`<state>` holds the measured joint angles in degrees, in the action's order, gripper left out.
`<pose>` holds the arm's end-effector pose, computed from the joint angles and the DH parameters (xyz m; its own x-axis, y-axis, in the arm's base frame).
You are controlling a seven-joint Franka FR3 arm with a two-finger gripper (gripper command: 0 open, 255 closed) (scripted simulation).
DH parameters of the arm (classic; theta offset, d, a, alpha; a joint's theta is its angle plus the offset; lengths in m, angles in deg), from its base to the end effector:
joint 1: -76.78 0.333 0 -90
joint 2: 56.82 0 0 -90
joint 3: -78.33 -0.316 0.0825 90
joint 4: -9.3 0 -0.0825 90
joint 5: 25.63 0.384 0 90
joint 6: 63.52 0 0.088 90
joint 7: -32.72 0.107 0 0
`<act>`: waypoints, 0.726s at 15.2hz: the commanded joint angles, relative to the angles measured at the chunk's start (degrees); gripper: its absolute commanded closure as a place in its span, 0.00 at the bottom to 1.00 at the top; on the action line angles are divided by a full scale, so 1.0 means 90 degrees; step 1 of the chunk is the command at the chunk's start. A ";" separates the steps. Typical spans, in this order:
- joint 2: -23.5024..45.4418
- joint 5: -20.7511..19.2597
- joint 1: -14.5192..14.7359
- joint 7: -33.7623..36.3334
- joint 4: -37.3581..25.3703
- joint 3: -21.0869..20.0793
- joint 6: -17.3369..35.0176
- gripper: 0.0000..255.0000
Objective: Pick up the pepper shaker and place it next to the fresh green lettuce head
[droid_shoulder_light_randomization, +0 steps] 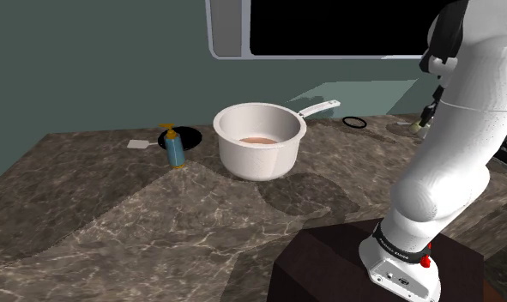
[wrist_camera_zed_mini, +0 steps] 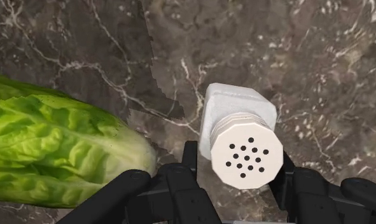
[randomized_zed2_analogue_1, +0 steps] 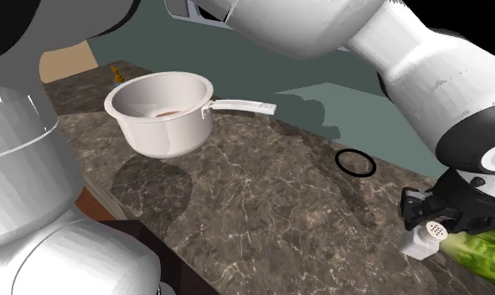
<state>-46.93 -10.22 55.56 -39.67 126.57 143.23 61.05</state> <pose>0.0639 -0.5673 0.4083 0.9272 -0.3641 0.0883 -0.3681 -0.9291 0.0341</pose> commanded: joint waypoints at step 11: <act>0.0723 0.0920 -0.0507 -0.0643 0.0338 -0.0512 0.0641 1.00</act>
<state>-40.64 -2.22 51.17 -45.29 129.60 138.80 66.69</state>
